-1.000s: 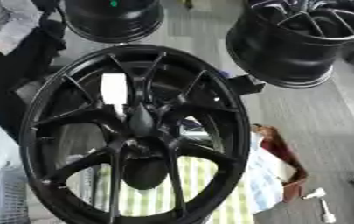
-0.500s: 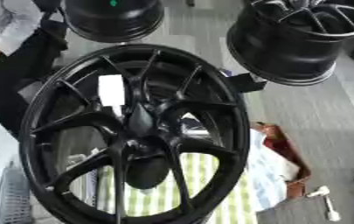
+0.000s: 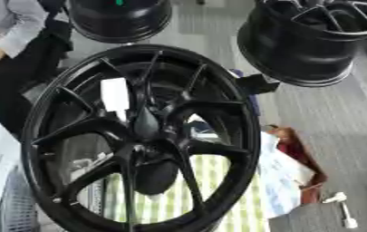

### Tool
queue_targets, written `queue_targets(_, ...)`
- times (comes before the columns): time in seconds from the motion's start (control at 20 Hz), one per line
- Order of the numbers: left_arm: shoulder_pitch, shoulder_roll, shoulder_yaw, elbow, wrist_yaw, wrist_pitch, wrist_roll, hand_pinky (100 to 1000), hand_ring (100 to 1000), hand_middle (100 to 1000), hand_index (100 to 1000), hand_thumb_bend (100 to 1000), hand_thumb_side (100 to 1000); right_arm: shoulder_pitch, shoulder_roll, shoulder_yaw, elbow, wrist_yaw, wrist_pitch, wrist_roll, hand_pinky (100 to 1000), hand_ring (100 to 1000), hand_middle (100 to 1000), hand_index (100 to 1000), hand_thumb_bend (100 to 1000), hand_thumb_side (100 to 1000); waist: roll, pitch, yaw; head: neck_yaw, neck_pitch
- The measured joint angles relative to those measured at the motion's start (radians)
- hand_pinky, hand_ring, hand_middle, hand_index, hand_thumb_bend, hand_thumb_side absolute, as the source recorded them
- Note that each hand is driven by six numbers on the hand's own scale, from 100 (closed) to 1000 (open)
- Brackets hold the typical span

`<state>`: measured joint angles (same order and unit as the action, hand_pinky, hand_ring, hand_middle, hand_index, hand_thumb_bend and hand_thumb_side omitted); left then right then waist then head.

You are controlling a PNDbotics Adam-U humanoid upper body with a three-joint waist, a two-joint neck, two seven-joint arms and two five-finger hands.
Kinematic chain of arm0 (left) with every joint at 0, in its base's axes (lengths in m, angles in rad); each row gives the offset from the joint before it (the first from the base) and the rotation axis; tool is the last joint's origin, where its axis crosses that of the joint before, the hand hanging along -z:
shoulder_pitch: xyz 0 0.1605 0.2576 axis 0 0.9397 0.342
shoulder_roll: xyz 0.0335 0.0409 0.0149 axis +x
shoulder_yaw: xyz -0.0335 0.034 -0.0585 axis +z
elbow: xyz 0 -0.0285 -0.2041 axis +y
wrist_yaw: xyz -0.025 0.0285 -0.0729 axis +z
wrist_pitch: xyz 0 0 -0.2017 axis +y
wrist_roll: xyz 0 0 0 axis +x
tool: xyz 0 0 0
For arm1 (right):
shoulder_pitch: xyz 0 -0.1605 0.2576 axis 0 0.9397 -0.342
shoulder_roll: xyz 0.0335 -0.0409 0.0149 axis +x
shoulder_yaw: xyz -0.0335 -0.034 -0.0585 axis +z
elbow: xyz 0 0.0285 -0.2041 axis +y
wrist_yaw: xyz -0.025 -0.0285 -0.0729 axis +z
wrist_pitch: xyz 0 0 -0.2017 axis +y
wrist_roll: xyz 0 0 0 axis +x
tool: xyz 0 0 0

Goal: Pull the pin out of the wheel hub.

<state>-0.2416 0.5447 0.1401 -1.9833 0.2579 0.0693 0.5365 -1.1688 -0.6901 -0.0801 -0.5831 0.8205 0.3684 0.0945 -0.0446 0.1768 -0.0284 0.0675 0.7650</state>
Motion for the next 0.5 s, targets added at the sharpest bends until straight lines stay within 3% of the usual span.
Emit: queue_targets(0.5, 0.000, 0.000, 0.000, 0.000, -0.001, 0.000, 0.000, 813, 880, 810, 902, 700, 615, -0.002, 0.007, -0.012, -0.035, 0.022, 0.010, 0.011, 844, 906, 899, 909, 329, 510, -0.003, 0.000, 0.000, -0.001, 0.000)
